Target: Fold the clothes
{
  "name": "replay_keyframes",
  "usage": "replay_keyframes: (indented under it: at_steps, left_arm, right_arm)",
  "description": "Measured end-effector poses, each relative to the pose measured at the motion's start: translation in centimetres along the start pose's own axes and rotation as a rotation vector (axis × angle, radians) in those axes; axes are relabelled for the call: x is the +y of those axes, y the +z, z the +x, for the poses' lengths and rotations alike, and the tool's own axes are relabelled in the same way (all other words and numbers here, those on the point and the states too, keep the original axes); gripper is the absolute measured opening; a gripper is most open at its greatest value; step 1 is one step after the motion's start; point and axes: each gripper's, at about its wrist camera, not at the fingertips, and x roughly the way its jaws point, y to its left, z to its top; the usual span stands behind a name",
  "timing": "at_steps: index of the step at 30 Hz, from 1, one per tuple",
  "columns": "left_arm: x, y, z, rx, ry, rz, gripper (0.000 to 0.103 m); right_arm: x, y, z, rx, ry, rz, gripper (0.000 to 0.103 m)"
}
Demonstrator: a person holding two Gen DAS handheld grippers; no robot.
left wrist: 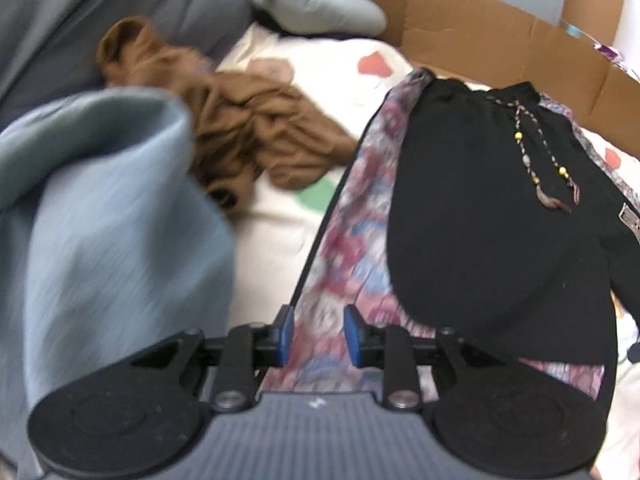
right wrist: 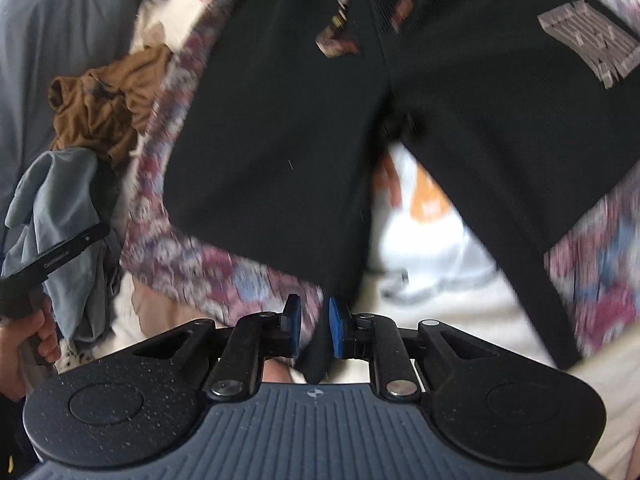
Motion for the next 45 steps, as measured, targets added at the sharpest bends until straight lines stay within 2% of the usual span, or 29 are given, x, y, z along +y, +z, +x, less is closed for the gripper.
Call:
replay_keyframes:
  at_steps: [3,8,14,18,19,21,29,32,33,34,36,40,45]
  left_arm:
    - [-1.1,1.7,1.4,-0.047,-0.014,0.001,0.033]
    - [-2.9,4.7,4.1,-0.113,-0.023,0.044,0.033]
    - [-4.5,7.4,7.5,-0.172,-0.011,0.063,0.033]
    - [-5.5,9.1,9.3,-0.195,0.01,0.1,0.033]
    - [-5.7,9.6,9.8,-0.193,0.01,0.101,0.033]
    - [-5.8,10.3,10.5,-0.19,0.015,0.103,0.033]
    - [-5.8,11.9,12.8,-0.136,0.0,0.059,0.033]
    - [-5.4,12.1,13.6,-0.095,0.01,0.037,0.033]
    - [-5.2,12.1,13.9,-0.079,0.01,0.026,0.03]
    - [-5.0,12.1,14.1,-0.067,0.012,0.018,0.026]
    - [-4.9,12.0,14.3,-0.053,0.021,0.024,0.009]
    - [-4.9,12.2,14.4,-0.029,0.057,0.036,0.006]
    - [-4.7,12.6,15.2,0.016,0.089,0.076,0.007]
  right_arm:
    - [0.3,2.3,-0.3,-0.039,-0.033,-0.052,0.016]
    - [-0.2,6.2,-0.4,-0.085,-0.112,-0.122,0.016]
    - [-1.1,10.3,0.0,-0.128,-0.2,-0.194,0.016]
    - [-0.7,12.7,0.4,-0.128,-0.23,-0.304,0.016]
    - [-0.6,13.2,0.4,-0.126,-0.233,-0.332,0.017]
    - [-0.5,14.1,0.2,-0.123,-0.237,-0.381,0.031]
    - [-1.6,15.9,-1.1,-0.131,-0.272,-0.525,0.032]
    - [-3.5,16.7,-2.1,-0.154,-0.297,-0.522,0.032]
    - [-4.2,17.0,-2.6,-0.164,-0.308,-0.522,0.032]
    - [-4.9,17.3,-3.1,-0.175,-0.319,-0.518,0.032]
    - [-6.5,18.0,-4.1,-0.199,-0.341,-0.507,0.032]
    - [-10.3,19.3,-6.3,-0.246,-0.393,-0.47,0.032]
    - [-15.9,20.4,-8.3,-0.29,-0.463,-0.384,0.032]
